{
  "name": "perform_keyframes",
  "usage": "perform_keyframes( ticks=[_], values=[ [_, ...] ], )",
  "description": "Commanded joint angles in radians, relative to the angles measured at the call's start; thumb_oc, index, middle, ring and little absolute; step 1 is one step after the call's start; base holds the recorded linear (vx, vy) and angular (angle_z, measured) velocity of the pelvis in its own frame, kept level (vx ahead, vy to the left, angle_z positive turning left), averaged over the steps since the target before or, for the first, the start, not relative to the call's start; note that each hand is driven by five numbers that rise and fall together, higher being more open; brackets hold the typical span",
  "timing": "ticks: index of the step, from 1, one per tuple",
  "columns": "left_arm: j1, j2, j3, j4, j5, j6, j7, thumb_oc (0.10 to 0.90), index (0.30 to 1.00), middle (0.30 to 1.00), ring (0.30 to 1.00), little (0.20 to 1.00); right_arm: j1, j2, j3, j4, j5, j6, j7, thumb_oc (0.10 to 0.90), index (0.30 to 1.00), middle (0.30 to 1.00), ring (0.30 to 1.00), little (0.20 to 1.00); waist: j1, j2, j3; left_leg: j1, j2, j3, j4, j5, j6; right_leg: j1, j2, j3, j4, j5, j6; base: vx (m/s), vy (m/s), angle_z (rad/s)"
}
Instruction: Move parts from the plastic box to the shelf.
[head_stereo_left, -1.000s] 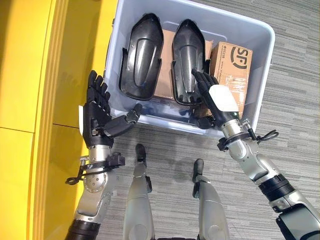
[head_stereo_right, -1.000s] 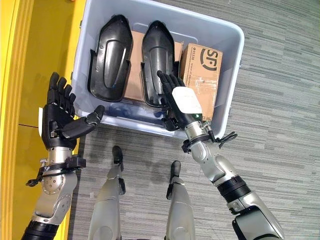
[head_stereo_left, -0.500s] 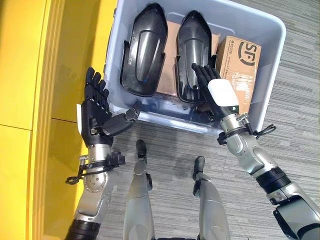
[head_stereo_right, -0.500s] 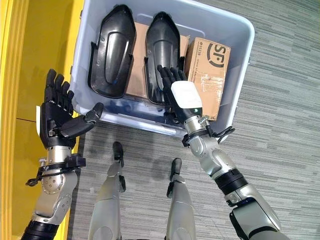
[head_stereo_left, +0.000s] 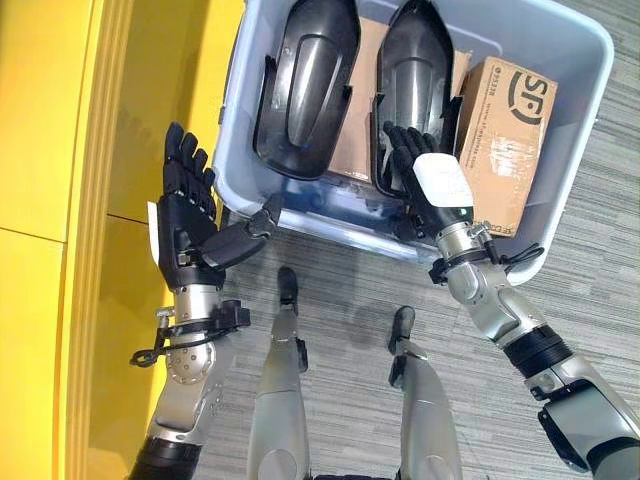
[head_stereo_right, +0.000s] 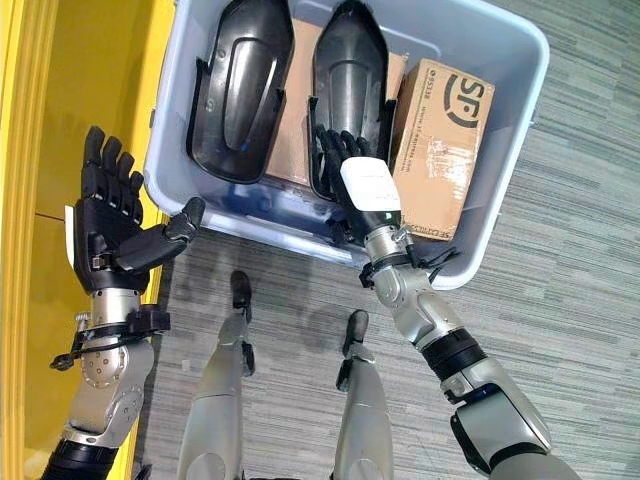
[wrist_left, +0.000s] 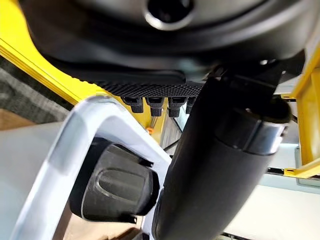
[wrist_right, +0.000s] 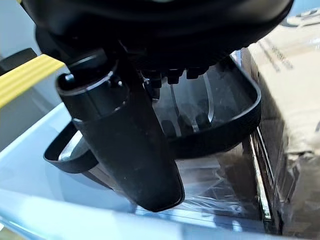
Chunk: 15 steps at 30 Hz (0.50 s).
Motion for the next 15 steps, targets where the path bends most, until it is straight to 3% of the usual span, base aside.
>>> perform_keyframes(
  ticks=[1, 15],
  values=[
    [-0.023, -0.006, 0.026, -0.189, 0.045, -0.126, 0.008, 0.900, 1.000, 1.000, 1.000, 1.000, -0.139, -0.014, -0.014, -0.005, 0.020, -0.026, -0.093, 0.900, 1.000, 1.000, 1.000, 1.000, 0.003, 0.032, -0.012, -0.040, 0.005, -0.053, 0.157, -0.191, -0.001, -0.006, 0.011, 0.002, -0.067, 0.068, -0.037, -0.01, 0.008, 0.04],
    [-0.023, 0.010, 0.027, -0.197, 0.044, -0.137, 0.031, 0.900, 1.000, 1.000, 1.000, 1.000, -0.220, -0.002, -0.011, 0.180, 0.075, 0.006, -0.161, 0.900, 1.000, 1.000, 1.000, 1.000, 0.011, 0.074, -0.012, -0.260, -0.014, -0.087, 0.365, -0.259, 0.014, -0.236, 0.025, 0.049, 0.144, 0.004, -0.064, -0.03, 0.017, 0.03]
  ],
)
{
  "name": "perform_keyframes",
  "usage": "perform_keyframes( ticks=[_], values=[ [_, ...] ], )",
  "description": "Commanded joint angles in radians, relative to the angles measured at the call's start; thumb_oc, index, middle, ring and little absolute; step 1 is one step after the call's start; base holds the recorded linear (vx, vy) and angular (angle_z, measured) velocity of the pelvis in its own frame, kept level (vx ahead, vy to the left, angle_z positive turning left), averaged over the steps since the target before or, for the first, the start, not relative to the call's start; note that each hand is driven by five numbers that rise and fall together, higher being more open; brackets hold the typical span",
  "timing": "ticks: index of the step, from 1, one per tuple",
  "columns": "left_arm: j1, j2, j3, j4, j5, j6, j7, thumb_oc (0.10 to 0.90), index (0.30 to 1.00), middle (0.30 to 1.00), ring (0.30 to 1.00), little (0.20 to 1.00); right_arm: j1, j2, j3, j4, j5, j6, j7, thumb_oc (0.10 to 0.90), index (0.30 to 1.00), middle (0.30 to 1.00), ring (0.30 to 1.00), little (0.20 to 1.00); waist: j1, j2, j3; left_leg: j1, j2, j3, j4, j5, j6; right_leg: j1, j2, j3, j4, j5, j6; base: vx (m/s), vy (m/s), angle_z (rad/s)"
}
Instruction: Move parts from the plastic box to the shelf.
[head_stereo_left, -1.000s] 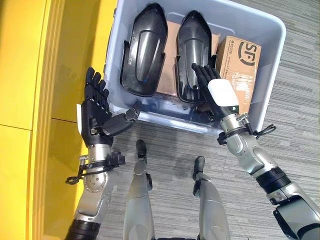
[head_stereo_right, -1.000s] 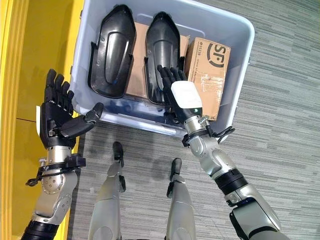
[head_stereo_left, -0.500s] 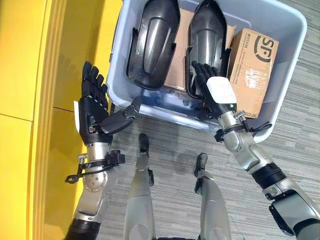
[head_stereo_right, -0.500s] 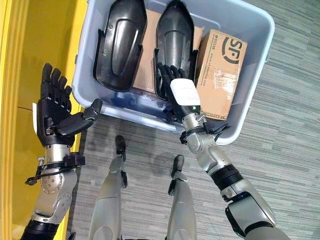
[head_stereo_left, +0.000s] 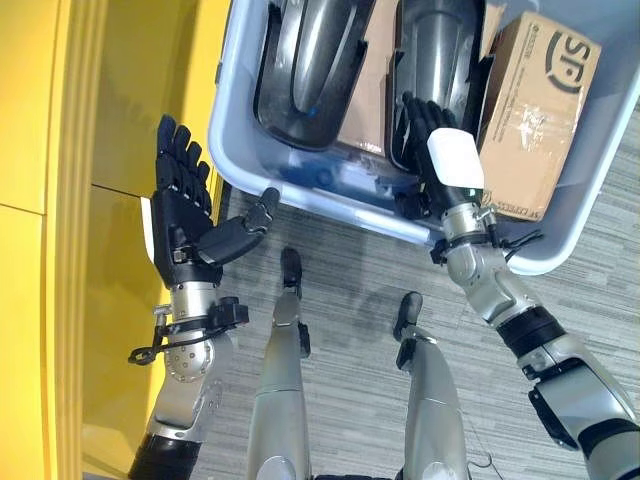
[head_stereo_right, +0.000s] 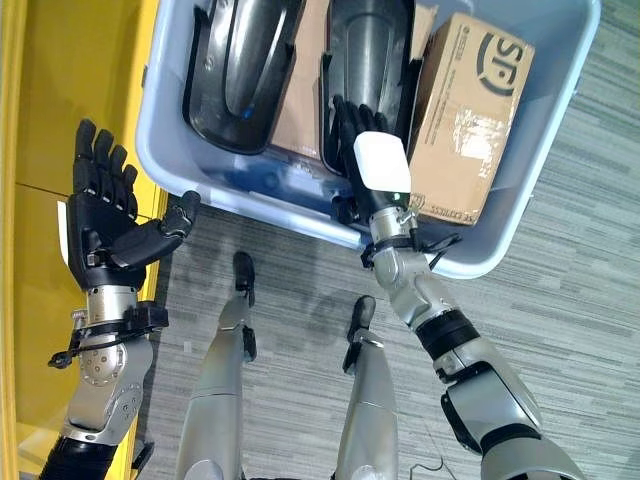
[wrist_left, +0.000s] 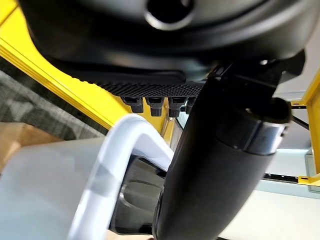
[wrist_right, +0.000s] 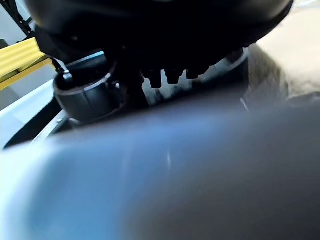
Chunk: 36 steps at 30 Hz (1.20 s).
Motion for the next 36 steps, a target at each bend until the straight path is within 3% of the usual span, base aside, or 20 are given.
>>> perform_keyframes(
  ticks=[1, 7, 8, 9, 10, 22, 30, 36],
  values=[
    [-0.014, 0.005, 0.029, -0.197, 0.041, -0.122, 0.015, 0.900, 1.000, 1.000, 1.000, 1.000, -0.100, -0.037, -0.002, 0.058, 0.020, -0.008, -0.062, 0.900, 1.000, 1.000, 1.000, 1.000, 0.015, 0.073, -0.012, -0.079, -0.007, -0.064, 0.243, -0.253, 0.010, -0.020, 0.042, 0.023, -0.069, 0.075, -0.039, 0.00, 0.000, 0.00],
    [-0.022, 0.014, 0.018, -0.195, 0.036, -0.119, 0.018, 0.900, 1.000, 1.000, 1.000, 1.000, -0.134, -0.027, 0.040, 0.177, 0.034, 0.006, -0.066, 0.900, 1.000, 1.000, 1.000, 1.000, 0.022, 0.086, -0.012, -0.135, -0.006, -0.073, 0.310, -0.277, 0.018, -0.090, 0.045, 0.032, 0.016, 0.047, -0.048, -0.01, -0.005, -0.03],
    [-0.023, 0.014, 0.015, -0.196, 0.034, -0.119, 0.018, 0.900, 1.000, 1.000, 1.000, 1.000, -0.139, -0.024, 0.045, 0.194, 0.038, 0.009, -0.064, 0.804, 0.865, 0.865, 0.865, 0.865, 0.022, 0.088, -0.012, -0.137, -0.008, -0.074, 0.314, -0.278, 0.019, -0.096, 0.045, 0.033, 0.022, 0.046, -0.049, 0.00, 0.000, 0.00],
    [-0.023, 0.014, 0.016, -0.196, 0.034, -0.120, 0.018, 0.900, 1.000, 1.000, 1.000, 1.000, -0.140, -0.023, 0.047, 0.197, 0.038, 0.008, -0.065, 0.545, 0.503, 0.503, 0.503, 0.503, 0.021, 0.088, -0.012, -0.139, -0.008, -0.074, 0.315, -0.278, 0.019, -0.097, 0.045, 0.033, 0.024, 0.046, -0.049, 0.00, 0.000, 0.00],
    [-0.023, 0.017, 0.015, -0.194, 0.033, -0.118, 0.018, 0.900, 1.000, 1.000, 1.000, 1.000, -0.142, -0.021, 0.057, 0.218, 0.038, 0.012, -0.055, 0.400, 0.300, 0.300, 0.300, 0.300, 0.021, 0.089, -0.012, -0.141, -0.007, -0.074, 0.318, -0.279, 0.020, -0.099, 0.045, 0.033, 0.028, 0.044, -0.049, 0.00, 0.000, 0.00],
    [-0.029, 0.013, 0.012, -0.185, 0.031, -0.112, 0.015, 0.900, 1.000, 1.000, 1.000, 1.000, -0.091, -0.002, 0.071, 0.172, 0.023, 0.001, -0.021, 0.400, 0.300, 0.300, 0.300, 0.300, 0.003, 0.081, -0.012, -0.079, 0.002, -0.064, 0.269, -0.269, 0.013, -0.055, 0.044, 0.030, 0.004, 0.038, -0.049, 0.00, 0.000, 0.00],
    [-0.052, 0.011, 0.001, -0.164, 0.031, -0.111, 0.007, 0.900, 1.000, 1.000, 1.000, 1.000, -0.024, 0.018, 0.061, 0.096, 0.018, -0.021, -0.011, 0.400, 0.300, 0.300, 0.300, 0.300, -0.006, 0.069, -0.012, 0.072, 0.006, -0.043, 0.165, -0.241, 0.003, 0.083, 0.035, 0.013, -0.076, 0.058, -0.035, 0.00, 0.000, 0.00],
    [-0.078, 0.015, -0.008, -0.133, 0.024, -0.107, -0.013, 0.900, 1.000, 1.000, 1.000, 1.000, 0.052, 0.017, 0.030, -0.004, 0.018, -0.045, -0.002, 0.400, 0.300, 0.300, 0.300, 0.300, -0.010, 0.053, -0.012, 0.287, 0.011, -0.031, 0.031, -0.199, -0.007, 0.297, 0.026, -0.006, -0.197, 0.095, -0.014, 0.03, -0.010, 0.03]
  ],
)
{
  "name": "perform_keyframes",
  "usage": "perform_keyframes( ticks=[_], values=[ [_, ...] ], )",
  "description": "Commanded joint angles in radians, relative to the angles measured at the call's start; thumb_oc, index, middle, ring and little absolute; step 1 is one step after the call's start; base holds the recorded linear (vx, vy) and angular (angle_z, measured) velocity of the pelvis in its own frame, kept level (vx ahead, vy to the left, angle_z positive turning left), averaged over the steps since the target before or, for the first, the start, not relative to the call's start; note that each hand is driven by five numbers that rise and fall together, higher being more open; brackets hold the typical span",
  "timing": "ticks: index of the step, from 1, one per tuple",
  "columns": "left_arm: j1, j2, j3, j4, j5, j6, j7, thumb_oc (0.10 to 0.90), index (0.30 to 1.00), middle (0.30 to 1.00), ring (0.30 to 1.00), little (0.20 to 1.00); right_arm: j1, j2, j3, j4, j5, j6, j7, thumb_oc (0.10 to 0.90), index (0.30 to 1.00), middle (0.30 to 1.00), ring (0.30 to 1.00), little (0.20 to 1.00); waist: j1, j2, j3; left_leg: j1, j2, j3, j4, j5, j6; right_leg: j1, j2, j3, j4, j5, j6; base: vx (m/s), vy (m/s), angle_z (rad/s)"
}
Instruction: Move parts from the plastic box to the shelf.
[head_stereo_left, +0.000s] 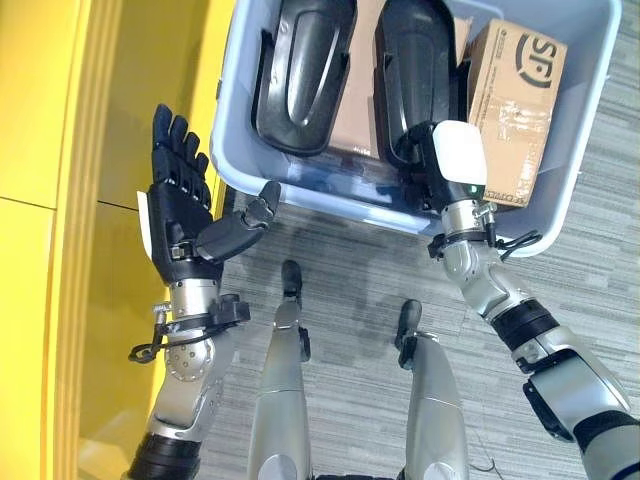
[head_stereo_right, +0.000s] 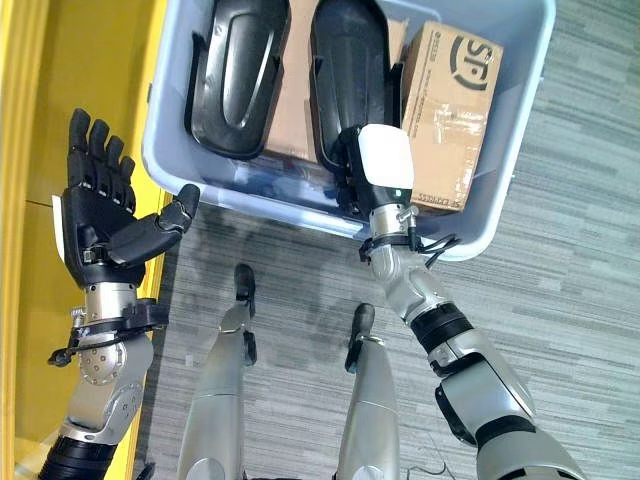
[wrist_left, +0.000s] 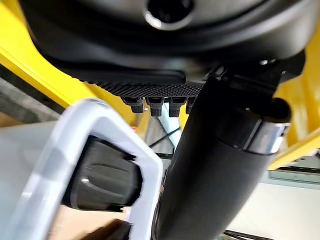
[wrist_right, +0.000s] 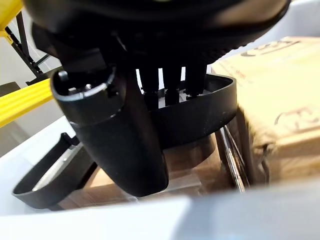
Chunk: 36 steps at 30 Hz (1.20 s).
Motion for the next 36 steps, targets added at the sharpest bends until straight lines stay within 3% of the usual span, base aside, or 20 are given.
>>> perform_keyframes(
  ticks=[1, 3, 10, 13, 15, 16, 22, 30, 36],
  values=[
    [-0.065, 0.012, 0.010, -0.101, 0.026, -0.100, -0.024, 0.900, 1.000, 1.000, 1.000, 1.000, 0.036, -0.008, -0.008, -0.106, 0.020, -0.059, 0.060, 0.400, 0.300, 0.300, 0.300, 0.300, -0.007, 0.026, -0.011, 0.155, 0.008, -0.019, 0.052, -0.185, 0.000, 0.201, 0.009, -0.015, -0.237, 0.121, 0.001, 0.05, -0.021, 0.03],
    [-0.065, 0.014, 0.014, -0.096, 0.024, -0.098, -0.031, 0.900, 1.000, 1.000, 1.000, 1.000, 0.049, -0.015, -0.022, -0.140, 0.020, -0.064, 0.064, 0.400, 0.300, 0.300, 0.300, 0.300, -0.008, 0.023, -0.011, 0.193, 0.007, -0.016, 0.032, -0.181, 0.000, 0.239, 0.009, -0.017, -0.257, 0.125, 0.003, 0.05, -0.013, 0.01],
    [-0.045, 0.026, 0.020, -0.077, 0.005, -0.089, -0.076, 0.900, 1.000, 1.000, 1.000, 1.000, 0.124, -0.042, -0.076, -0.291, 0.023, -0.096, 0.087, 0.400, 0.300, 0.300, 0.300, 0.300, -0.017, 0.005, -0.097, 0.327, 0.013, -0.005, -0.068, -0.150, -0.005, 0.368, 0.002, -0.029, -0.357, 0.152, 0.013, 0.07, -0.003, -0.01],
    [-0.032, 0.028, 0.028, -0.056, -0.004, -0.078, -0.109, 0.900, 1.000, 1.000, 1.000, 1.000, 0.160, -0.069, -0.132, -0.407, 0.052, -0.127, 0.106, 0.400, 0.300, 0.300, 0.300, 0.300, -0.032, -0.013, -0.185, 0.402, 0.020, 0.009, -0.130, -0.136, -0.008, 0.439, 0.006, -0.033, -0.427, 0.168, 0.019, 0.10, -0.009, -0.01],
    [-0.030, 0.028, 0.027, -0.057, -0.004, -0.078, -0.110, 0.900, 1.000, 1.000, 1.000, 1.000, 0.166, -0.070, -0.135, -0.413, 0.053, -0.125, 0.109, 0.400, 0.300, 0.300, 0.300, 0.300, -0.031, -0.013, -0.185, 0.409, 0.020, 0.010, -0.137, -0.134, -0.008, 0.445, 0.006, -0.033, -0.433, 0.170, 0.019, 0.07, -0.009, 0.04],
    [-0.022, 0.025, 0.034, -0.040, -0.010, -0.073, -0.128, 0.900, 1.000, 1.000, 1.000, 1.000, 0.180, -0.082, -0.173, -0.468, 0.073, -0.145, 0.110, 0.400, 0.300, 0.300, 0.300, 0.300, -0.043, -0.026, -0.235, 0.447, 0.024, 0.020, -0.162, -0.133, -0.009, 0.477, 0.008, -0.029, -0.461, 0.176, 0.023, 0.10, -0.010, 0.01],
    [0.009, 0.012, 0.037, -0.015, -0.025, -0.051, -0.158, 0.900, 1.000, 1.000, 1.000, 1.000, 0.220, -0.091, -0.240, -0.578, 0.109, -0.177, 0.126, 0.400, 0.300, 0.300, 0.300, 0.300, -0.060, -0.038, -0.330, 0.534, 0.034, 0.056, -0.212, -0.134, -0.012, 0.536, 0.010, -0.014, -0.494, 0.179, 0.032, 0.09, -0.009, -0.13],
    [0.045, 0.002, 0.042, -0.018, -0.024, -0.019, -0.181, 0.900, 1.000, 1.000, 1.000, 1.000, 0.291, -0.099, -0.288, -0.663, 0.139, -0.192, 0.163, 0.400, 0.300, 0.300, 0.300, 0.300, -0.085, -0.035, -0.418, 0.635, 0.056, 0.096, -0.259, -0.138, -0.014, 0.588, 0.021, 0.014, -0.493, 0.157, 0.034, 0.05, -0.025, -0.12],
    [0.066, -0.001, 0.053, -0.024, -0.023, -0.013, -0.187, 0.900, 1.000, 1.000, 1.000, 1.000, 0.309, -0.101, -0.298, -0.665, 0.151, -0.194, 0.166, 0.400, 0.300, 0.300, 0.300, 0.300, -0.093, -0.027, -0.444, 0.673, 0.068, 0.106, -0.265, -0.141, -0.017, 0.604, 0.035, 0.032, -0.472, 0.132, 0.027, 0.00, -0.046, -0.15]
  ],
)
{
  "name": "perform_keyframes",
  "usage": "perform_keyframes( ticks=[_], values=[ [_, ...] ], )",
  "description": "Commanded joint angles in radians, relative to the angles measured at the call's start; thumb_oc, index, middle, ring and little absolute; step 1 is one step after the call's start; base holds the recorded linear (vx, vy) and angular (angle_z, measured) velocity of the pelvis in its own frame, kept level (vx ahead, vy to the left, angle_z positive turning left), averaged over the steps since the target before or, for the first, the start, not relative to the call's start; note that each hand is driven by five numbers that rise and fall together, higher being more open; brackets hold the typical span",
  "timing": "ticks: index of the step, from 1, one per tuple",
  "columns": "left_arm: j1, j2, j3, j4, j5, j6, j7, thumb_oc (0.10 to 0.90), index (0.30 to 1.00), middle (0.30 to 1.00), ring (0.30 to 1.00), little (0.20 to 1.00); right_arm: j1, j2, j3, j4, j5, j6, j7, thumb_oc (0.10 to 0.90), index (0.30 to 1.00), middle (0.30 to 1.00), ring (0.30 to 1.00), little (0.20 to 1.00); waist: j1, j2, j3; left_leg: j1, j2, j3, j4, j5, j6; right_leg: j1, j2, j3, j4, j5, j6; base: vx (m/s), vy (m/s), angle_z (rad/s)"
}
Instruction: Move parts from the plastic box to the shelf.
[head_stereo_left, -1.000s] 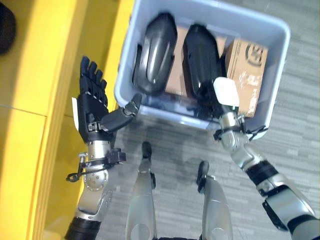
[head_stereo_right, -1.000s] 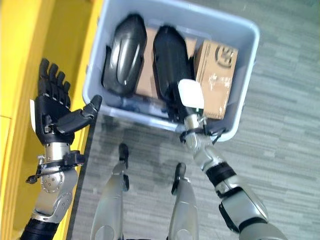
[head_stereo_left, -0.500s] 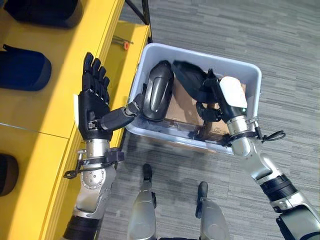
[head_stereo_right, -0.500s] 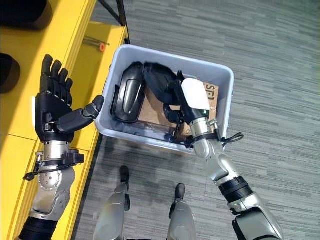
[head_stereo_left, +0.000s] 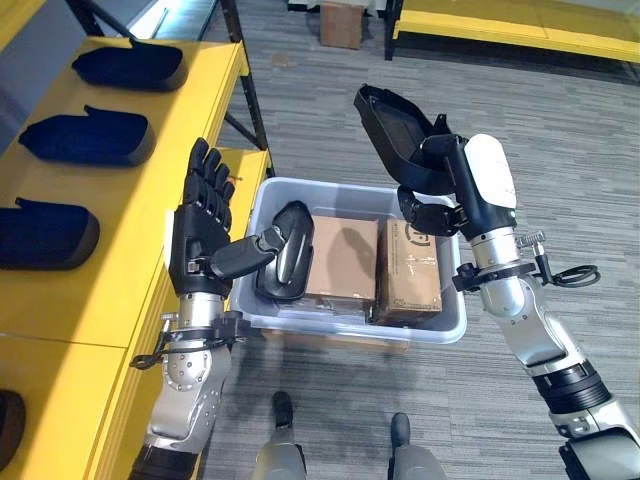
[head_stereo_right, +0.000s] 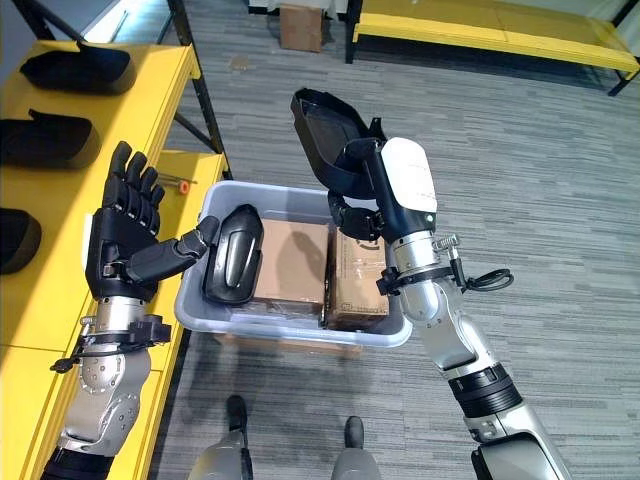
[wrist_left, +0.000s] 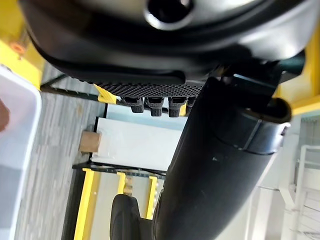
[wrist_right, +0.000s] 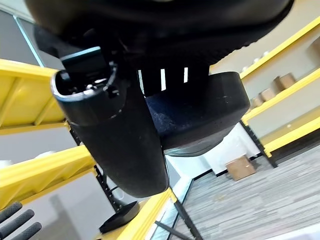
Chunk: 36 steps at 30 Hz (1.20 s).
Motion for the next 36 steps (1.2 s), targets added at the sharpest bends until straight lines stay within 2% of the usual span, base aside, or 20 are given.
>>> perform_keyframes(
  ticks=[1, 6, 9, 13, 14, 15, 16, 19, 20, 21, 22, 23, 24, 25, 26, 27, 29, 30, 31, 36],
  values=[
    [0.006, 0.000, 0.027, -0.048, 0.015, -0.072, -0.027, 0.900, 1.000, 1.000, 1.000, 1.000, -0.030, 0.003, -0.058, -0.095, 0.032, -0.093, -0.061, 0.400, 0.300, 0.300, 0.300, 0.300, -0.002, 0.004, -0.219, 0.069, 0.081, -0.022, 0.033, -0.135, -0.017, -0.068, 0.031, 0.025, 0.104, -0.058, -0.027, -0.03, -0.113, -0.04],
    [0.014, -0.003, 0.024, -0.043, 0.011, -0.067, -0.028, 0.900, 1.000, 1.000, 1.000, 1.000, -0.024, -0.003, -0.063, -0.104, 0.032, -0.099, -0.064, 0.400, 0.300, 0.300, 0.300, 0.300, -0.004, 0.018, -0.213, 0.061, 0.110, -0.041, 0.045, -0.116, -0.027, -0.076, 0.065, 0.025, 0.161, -0.102, -0.053, -0.05, -0.123, 0.00],
    [0.031, -0.005, 0.025, -0.049, 0.005, -0.065, -0.022, 0.900, 1.000, 1.000, 1.000, 1.000, -0.056, -0.002, -0.040, -0.107, 0.040, -0.108, -0.068, 0.400, 0.300, 0.300, 0.300, 0.300, 0.006, 0.036, -0.185, 0.031, 0.152, -0.067, 0.070, -0.082, -0.040, -0.123, 0.112, 0.004, 0.264, -0.154, -0.090, -0.13, -0.208, 0.11],
    [0.071, -0.012, 0.039, -0.054, 0.006, -0.067, -0.013, 0.900, 1.000, 1.000, 1.000, 1.000, -0.116, 0.003, -0.002, -0.108, 0.063, -0.128, -0.083, 0.400, 0.300, 0.300, 0.300, 0.300, 0.039, 0.052, -0.121, -0.029, 0.177, -0.101, 0.079, 0.004, -0.064, -0.163, 0.145, -0.045, 0.300, -0.174, -0.120, -0.17, -0.203, 0.12],
    [0.072, -0.013, 0.040, -0.056, 0.006, -0.066, -0.012, 0.900, 1.000, 1.000, 1.000, 1.000, -0.119, 0.002, -0.001, -0.105, 0.063, -0.129, -0.084, 0.400, 0.300, 0.300, 0.300, 0.300, 0.034, 0.054, -0.123, -0.032, 0.178, -0.107, 0.074, 0.011, -0.066, -0.165, 0.145, -0.051, 0.301, -0.174, -0.121, -0.18, -0.194, 0.19],
    [0.085, -0.016, 0.041, -0.061, -0.003, -0.067, -0.010, 0.900, 1.000, 1.000, 1.000, 1.000, -0.129, -0.008, -0.002, -0.116, 0.067, -0.130, -0.088, 0.400, 0.300, 0.300, 0.300, 0.300, 0.051, 0.063, -0.099, -0.069, 0.164, -0.120, 0.047, 0.062, -0.071, -0.171, 0.143, -0.088, 0.300, -0.179, -0.131, -0.18, -0.199, 0.26],
    [0.077, -0.015, 0.038, -0.059, 0.002, -0.065, -0.004, 0.900, 1.000, 1.000, 1.000, 1.000, -0.127, -0.015, -0.011, -0.123, 0.063, -0.130, -0.098, 0.400, 0.300, 0.300, 0.300, 0.300, 0.048, 0.059, -0.087, -0.106, 0.149, -0.102, 0.052, 0.077, -0.064, -0.171, 0.125, -0.118, 0.295, -0.182, -0.132, -0.24, -0.266, 0.72],
    [0.052, -0.010, 0.024, -0.056, -0.002, -0.060, -0.015, 0.900, 1.000, 1.000, 1.000, 1.000, -0.117, -0.026, -0.021, -0.142, 0.045, -0.125, -0.110, 0.400, 0.300, 0.300, 0.300, 0.300, 0.037, 0.043, -0.074, -0.136, 0.140, -0.027, 0.173, 0.017, -0.038, -0.191, 0.078, -0.182, 0.285, -0.164, -0.137, -0.19, -0.167, 1.27],
    [0.044, -0.014, 0.015, -0.056, -0.011, -0.063, -0.022, 0.900, 1.000, 1.000, 1.000, 1.000, -0.108, -0.023, -0.026, -0.142, 0.044, -0.125, -0.115, 0.400, 0.300, 0.300, 0.300, 0.300, 0.023, 0.035, -0.074, -0.128, 0.171, 0.015, 0.239, -0.002, -0.041, -0.195, 0.063, -0.201, 0.277, -0.154, -0.143, -0.12, -0.081, 0.93],
    [0.044, -0.014, 0.015, -0.056, -0.011, -0.063, -0.023, 0.900, 1.000, 1.000, 1.000, 1.000, -0.107, -0.022, -0.026, -0.143, 0.043, -0.125, -0.115, 0.400, 0.300, 0.300, 0.300, 0.300, 0.024, 0.036, -0.072, -0.131, 0.173, 0.012, 0.250, -0.009, -0.042, -0.193, 0.064, -0.202, 0.277, -0.156, -0.143, -0.04, -0.055, 1.20],
    [0.023, -0.020, -0.017, -0.045, -0.026, -0.061, -0.039, 0.900, 1.000, 1.000, 1.000, 1.000, -0.084, -0.016, -0.034, -0.139, 0.046, -0.125, -0.131, 0.400, 0.300, 0.300, 0.300, 0.300, -0.004, 0.038, -0.078, -0.077, 0.232, 0.074, 0.298, -0.053, -0.061, -0.183, 0.041, -0.240, 0.290, -0.174, -0.137, 0.02, -0.011, 0.88],
    [0.023, -0.020, -0.018, -0.044, -0.026, -0.061, -0.039, 0.900, 1.000, 1.000, 1.000, 1.000, -0.083, -0.016, -0.034, -0.140, 0.046, -0.125, -0.131, 0.400, 0.300, 0.300, 0.300, 0.300, -0.004, 0.038, -0.077, -0.077, 0.233, 0.074, 0.300, -0.055, -0.061, -0.182, 0.041, -0.240, 0.291, -0.175, -0.137, -0.01, 0.025, 1.21],
    [0.004, -0.018, -0.035, -0.039, -0.035, -0.062, -0.046, 0.900, 1.000, 1.000, 1.000, 1.000, -0.068, -0.012, -0.041, -0.142, 0.048, -0.127, -0.138, 0.400, 0.300, 0.300, 0.300, 0.300, -0.018, 0.043, -0.083, -0.045, 0.259, 0.096, 0.315, -0.062, -0.066, -0.190, 0.028, -0.262, 0.302, -0.175, -0.131, -0.04, 0.148, 0.90],
    [-0.022, -0.020, -0.061, -0.031, -0.062, -0.058, -0.055, 0.900, 1.000, 1.000, 1.000, 1.000, -0.038, -0.004, -0.047, -0.145, 0.047, -0.121, -0.143, 0.400, 0.300, 0.300, 0.300, 0.300, -0.029, 0.055, -0.092, 0.010, 0.262, 0.069, 0.301, -0.087, -0.068, -0.206, 0.002, -0.284, 0.328, -0.167, -0.121, -0.03, 0.216, 1.09],
    [-0.033, -0.025, -0.075, -0.023, -0.073, -0.056, -0.060, 0.900, 1.000, 1.000, 1.000, 1.000, -0.019, -0.005, -0.065, -0.151, 0.046, -0.116, -0.145, 0.400, 0.300, 0.300, 0.300, 0.300, -0.049, 0.063, -0.098, 0.039, 0.252, 0.079, 0.254, -0.122, -0.070, -0.202, -0.016, -0.305, 0.339, -0.166, -0.103, 0.01, 0.263, 0.86],
    [-0.039, -0.029, -0.080, -0.017, -0.080, -0.053, -0.063, 0.900, 1.000, 1.000, 1.000, 1.000, 0.002, -0.011, -0.083, -0.162, 0.041, -0.116, -0.148, 0.400, 0.300, 0.300, 0.300, 0.300, -0.063, 0.070, -0.105, 0.050, 0.246, 0.128, 0.198, -0.156, -0.069, -0.196, -0.039, -0.330, 0.344, -0.153, -0.089, 0.06, 0.233, 0.97],
    [-0.035, -0.028, -0.080, -0.013, -0.081, -0.050, -0.072, 0.900, 1.000, 1.000, 1.000, 1.000, 0.031, -0.019, -0.103, -0.167, 0.034, -0.109, -0.146, 0.400, 0.300, 0.300, 0.300, 0.300, -0.062, 0.073, -0.117, 0.044, 0.234, 0.146, 0.171, -0.165, -0.068, -0.188, -0.055, -0.336, 0.338, -0.145, -0.079, 0.09, 0.201, 1.06],
    [-0.022, -0.013, -0.068, -0.029, -0.072, -0.055, -0.077, 0.900, 1.000, 1.000, 1.000, 1.000, 0.044, -0.014, -0.115, -0.171, 0.037, -0.106, -0.140, 0.400, 0.300, 0.300, 0.300, 0.300, -0.049, 0.071, -0.116, 0.018, 0.210, 0.116, 0.217, -0.200, -0.061, -0.173, -0.073, -0.324, 0.323, -0.116, -0.070, 0.09, 0.207, 0.80],
    [-0.024, -0.003, -0.061, -0.035, -0.059, -0.058, -0.074, 0.900, 1.000, 1.000, 1.000, 1.000, 0.053, -0.013, -0.126, -0.174, 0.039, -0.108, -0.142, 0.400, 0.300, 0.300, 0.300, 0.300, -0.044, 0.063, -0.111, -0.004, 0.208, 0.116, 0.263, -0.204, -0.062, -0.160, -0.089, -0.332, 0.311, -0.100, -0.065, 0.09, 0.202, 0.43],
    [0.003, 0.009, -0.017, -0.040, -0.033, -0.072, -0.065, 0.900, 1.000, 1.000, 1.000, 1.000, 0.078, -0.011, -0.156, -0.174, 0.020, -0.101, -0.140, 0.400, 0.300, 0.300, 0.300, 0.300, -0.015, 0.044, -0.114, -0.008, 0.168, 0.115, 0.283, -0.252, -0.049, -0.125, -0.132, -0.338, 0.251, -0.042, -0.033, 0.03, 0.195, 0.21]
  ],
)
